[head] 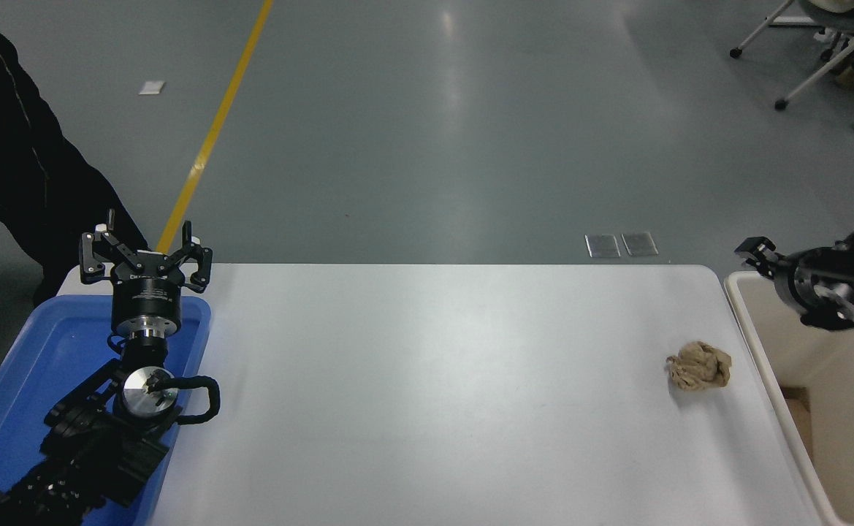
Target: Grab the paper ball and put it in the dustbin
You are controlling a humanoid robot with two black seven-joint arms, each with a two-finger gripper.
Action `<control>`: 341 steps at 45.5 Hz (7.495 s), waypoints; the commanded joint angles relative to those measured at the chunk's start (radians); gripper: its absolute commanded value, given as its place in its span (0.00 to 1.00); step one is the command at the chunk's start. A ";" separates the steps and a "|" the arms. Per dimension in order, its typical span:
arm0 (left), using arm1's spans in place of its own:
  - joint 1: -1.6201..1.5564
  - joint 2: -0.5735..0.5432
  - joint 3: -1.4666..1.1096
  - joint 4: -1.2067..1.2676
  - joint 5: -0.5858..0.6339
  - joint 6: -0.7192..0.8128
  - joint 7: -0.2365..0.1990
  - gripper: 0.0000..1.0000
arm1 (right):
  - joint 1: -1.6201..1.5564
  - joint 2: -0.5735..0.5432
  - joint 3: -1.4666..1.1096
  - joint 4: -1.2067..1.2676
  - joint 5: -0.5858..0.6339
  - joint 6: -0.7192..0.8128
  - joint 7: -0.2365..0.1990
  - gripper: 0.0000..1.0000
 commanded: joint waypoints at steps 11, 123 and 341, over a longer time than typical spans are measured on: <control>0.000 0.001 0.000 0.000 0.002 0.000 0.000 0.99 | 0.698 0.048 -0.139 0.454 -0.003 0.600 0.000 1.00; -0.002 0.000 0.000 0.000 0.002 0.000 0.001 0.99 | -0.652 0.272 0.088 -0.606 0.060 0.006 -0.030 0.98; -0.002 0.000 0.000 -0.002 0.003 0.000 0.001 0.99 | -0.656 -0.140 0.323 -0.371 -0.060 -0.230 0.126 1.00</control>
